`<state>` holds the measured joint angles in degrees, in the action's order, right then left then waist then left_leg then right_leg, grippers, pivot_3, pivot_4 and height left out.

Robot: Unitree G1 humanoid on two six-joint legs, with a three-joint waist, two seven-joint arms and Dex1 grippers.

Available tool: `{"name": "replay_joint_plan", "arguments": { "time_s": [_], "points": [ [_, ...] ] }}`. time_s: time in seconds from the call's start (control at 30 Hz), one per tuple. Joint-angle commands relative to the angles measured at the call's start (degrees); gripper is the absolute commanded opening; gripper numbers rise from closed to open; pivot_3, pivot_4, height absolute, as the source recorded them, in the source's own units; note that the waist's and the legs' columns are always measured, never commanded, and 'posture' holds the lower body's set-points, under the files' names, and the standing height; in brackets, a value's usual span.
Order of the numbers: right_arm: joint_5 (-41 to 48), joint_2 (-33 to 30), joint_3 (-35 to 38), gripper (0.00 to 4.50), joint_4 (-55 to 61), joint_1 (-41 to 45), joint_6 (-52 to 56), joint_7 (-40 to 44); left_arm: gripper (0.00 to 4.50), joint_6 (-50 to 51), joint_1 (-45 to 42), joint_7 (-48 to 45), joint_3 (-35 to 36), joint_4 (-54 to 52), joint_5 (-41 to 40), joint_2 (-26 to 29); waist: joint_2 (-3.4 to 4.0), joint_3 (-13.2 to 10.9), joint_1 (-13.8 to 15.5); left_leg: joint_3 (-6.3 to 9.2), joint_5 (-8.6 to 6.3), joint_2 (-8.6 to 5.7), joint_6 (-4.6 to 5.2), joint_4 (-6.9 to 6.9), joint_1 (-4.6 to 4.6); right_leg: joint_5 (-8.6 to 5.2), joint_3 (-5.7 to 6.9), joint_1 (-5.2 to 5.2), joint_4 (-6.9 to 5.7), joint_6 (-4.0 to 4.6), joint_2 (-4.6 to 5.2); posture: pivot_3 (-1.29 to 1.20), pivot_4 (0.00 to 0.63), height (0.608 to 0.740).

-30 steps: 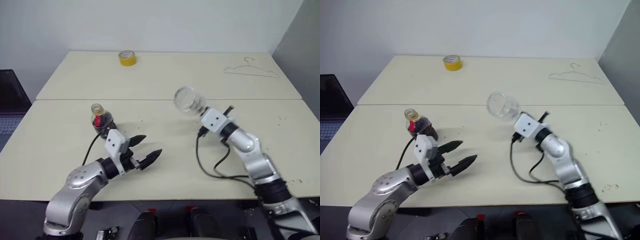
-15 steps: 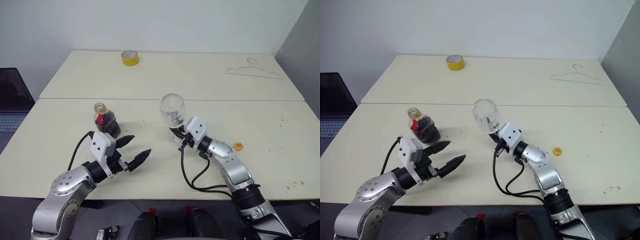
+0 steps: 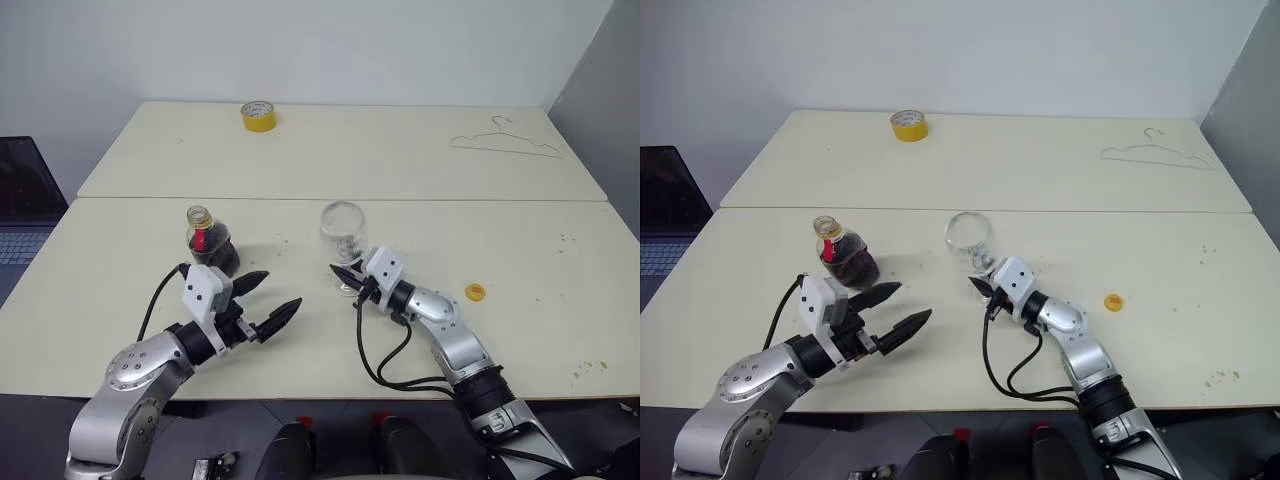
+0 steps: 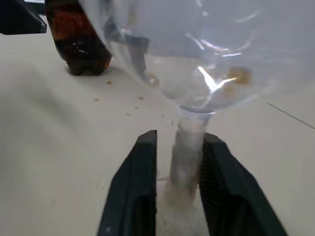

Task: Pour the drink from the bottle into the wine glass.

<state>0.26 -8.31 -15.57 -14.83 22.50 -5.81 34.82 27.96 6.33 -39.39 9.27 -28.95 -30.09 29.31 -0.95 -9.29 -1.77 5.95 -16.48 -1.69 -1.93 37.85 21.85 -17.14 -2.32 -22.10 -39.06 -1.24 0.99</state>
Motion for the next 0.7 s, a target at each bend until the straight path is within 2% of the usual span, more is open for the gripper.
{"name": "replay_joint_plan", "arguments": {
  "time_s": [0.03, 0.2, 0.7],
  "points": [
    [-0.28, -0.09, -0.06, 2.58, 0.75, 0.23, -1.50, -0.01, 4.50, -1.77, -0.55, -0.10, 0.11, -0.74, 0.29, 0.55, 0.00, 0.00, 0.00, 0.00, 0.00, 0.00, 0.00, 0.00, 0.00, 0.00, 0.00, 0.00, 0.00, 0.00, 0.00, 0.00, 0.150, 0.740],
    [0.00, -0.64, 0.06, 4.37, 2.39, -0.03, -0.91, 0.39, 4.50, -2.29, -0.83, -0.09, -0.20, -0.22, 0.50, 0.55, 0.00, 0.00, 0.00, 0.00, -0.01, 0.00, 0.01, 0.00, 0.00, 0.00, 0.00, 0.00, 0.00, 0.00, 0.00, 0.00, 0.150, 0.740],
    [-3.53, -8.25, -1.24, 4.44, 18.15, -7.35, 3.71, 0.69, 4.50, -5.59, -0.39, 1.54, -1.63, 1.81, 3.25, -0.86, 0.00, 0.00, 0.11, 0.01, -0.01, 0.00, 0.02, -0.01, 0.01, 0.00, 0.00, 0.01, 0.01, 0.00, 0.00, 0.00, 0.150, 0.740]
  ]
}}
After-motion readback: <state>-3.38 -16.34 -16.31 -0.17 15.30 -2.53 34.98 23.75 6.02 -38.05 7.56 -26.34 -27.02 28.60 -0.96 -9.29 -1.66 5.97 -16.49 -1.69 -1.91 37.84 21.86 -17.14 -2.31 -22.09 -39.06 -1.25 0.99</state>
